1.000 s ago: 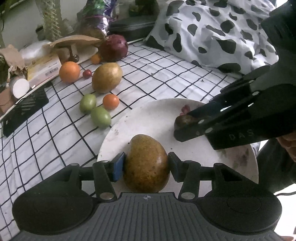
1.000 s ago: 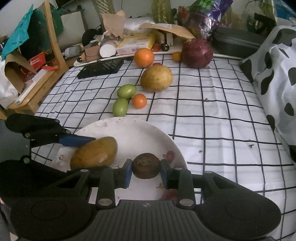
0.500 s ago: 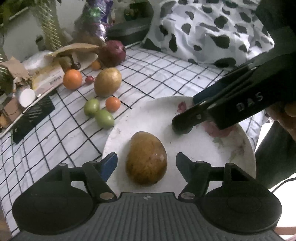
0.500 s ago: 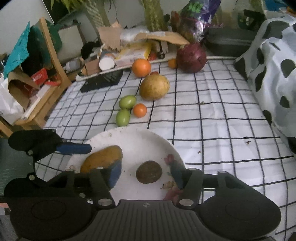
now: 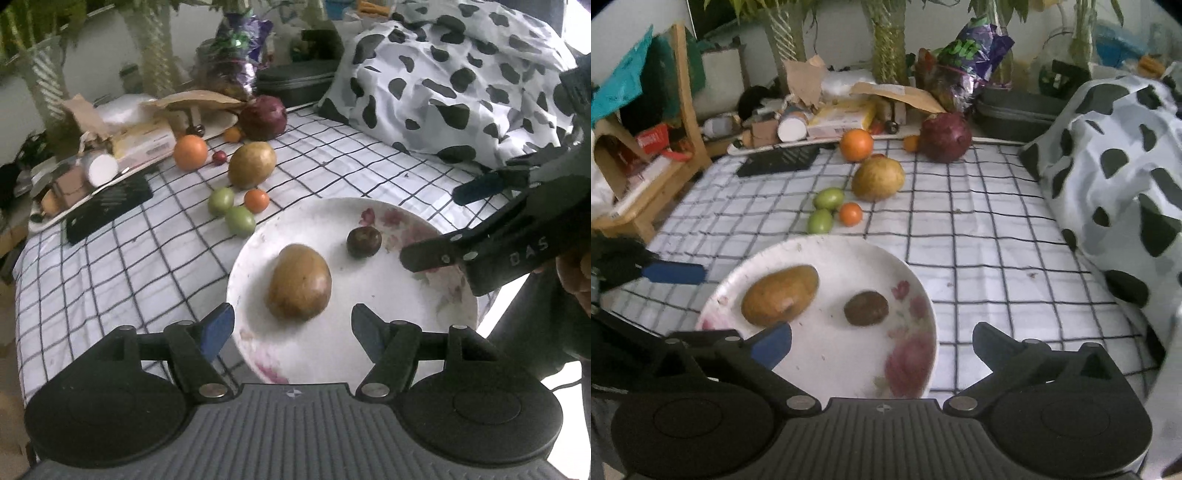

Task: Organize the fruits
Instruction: 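Lift both open grippers away from the plate toward the remaining fruits, then grasp a green lime with the left gripper while the right gripper grasps an orange tomato, then carry the lime and tomato onto the plate and open both grippers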

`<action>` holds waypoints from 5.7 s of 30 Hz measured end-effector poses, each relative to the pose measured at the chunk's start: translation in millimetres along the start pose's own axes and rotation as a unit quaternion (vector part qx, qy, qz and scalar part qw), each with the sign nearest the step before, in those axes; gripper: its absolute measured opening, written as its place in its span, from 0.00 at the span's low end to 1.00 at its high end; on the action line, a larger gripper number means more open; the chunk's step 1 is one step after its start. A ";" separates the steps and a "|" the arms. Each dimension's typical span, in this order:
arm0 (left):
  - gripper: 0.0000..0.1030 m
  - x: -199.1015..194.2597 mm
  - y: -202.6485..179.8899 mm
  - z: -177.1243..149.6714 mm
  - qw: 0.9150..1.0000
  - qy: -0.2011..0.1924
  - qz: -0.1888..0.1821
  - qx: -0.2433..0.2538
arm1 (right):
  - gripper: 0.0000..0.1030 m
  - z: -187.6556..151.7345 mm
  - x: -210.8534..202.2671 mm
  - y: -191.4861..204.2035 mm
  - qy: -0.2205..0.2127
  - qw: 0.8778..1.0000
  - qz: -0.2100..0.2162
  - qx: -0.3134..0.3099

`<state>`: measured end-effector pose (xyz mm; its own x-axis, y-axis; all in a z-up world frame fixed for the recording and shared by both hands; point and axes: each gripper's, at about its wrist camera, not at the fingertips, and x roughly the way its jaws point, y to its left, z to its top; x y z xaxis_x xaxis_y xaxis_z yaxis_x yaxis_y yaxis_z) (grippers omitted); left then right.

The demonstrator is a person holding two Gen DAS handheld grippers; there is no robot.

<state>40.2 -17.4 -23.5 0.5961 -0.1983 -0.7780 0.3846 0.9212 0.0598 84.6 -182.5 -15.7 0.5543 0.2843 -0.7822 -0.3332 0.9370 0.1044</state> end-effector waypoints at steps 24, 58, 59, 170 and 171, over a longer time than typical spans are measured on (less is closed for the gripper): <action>0.67 -7.2 -3.3 -4.6 1.000 -0.014 0.009 -0.008 | 1.00 -8.1 5.8 2.9 0.010 0.998 -0.057 -0.013; 0.66 40.6 65.4 47.2 0.996 -0.024 -0.022 -0.077 | 1.00 38.8 38.7 -14.4 -0.032 0.995 -0.090 -0.034; 0.65 43.0 66.5 48.9 0.997 -0.024 -0.023 -0.076 | 1.00 40.4 40.5 -15.2 -0.032 0.995 -0.090 -0.035; 0.27 31.9 70.4 41.2 0.995 -0.023 -0.028 -0.097 | 0.24 65.7 38.6 4.5 -0.037 0.998 0.023 -0.048; 0.27 29.5 67.9 38.4 0.995 -0.023 -0.029 -0.098 | 0.24 62.0 34.6 3.6 -0.036 0.998 0.023 -0.046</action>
<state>110.9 26.4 -18.4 0.6104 -0.2646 -0.7466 0.2781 0.9541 -0.1107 149.9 -156.7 -4.3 0.5893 0.3447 -0.7307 -0.4272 0.9006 0.0803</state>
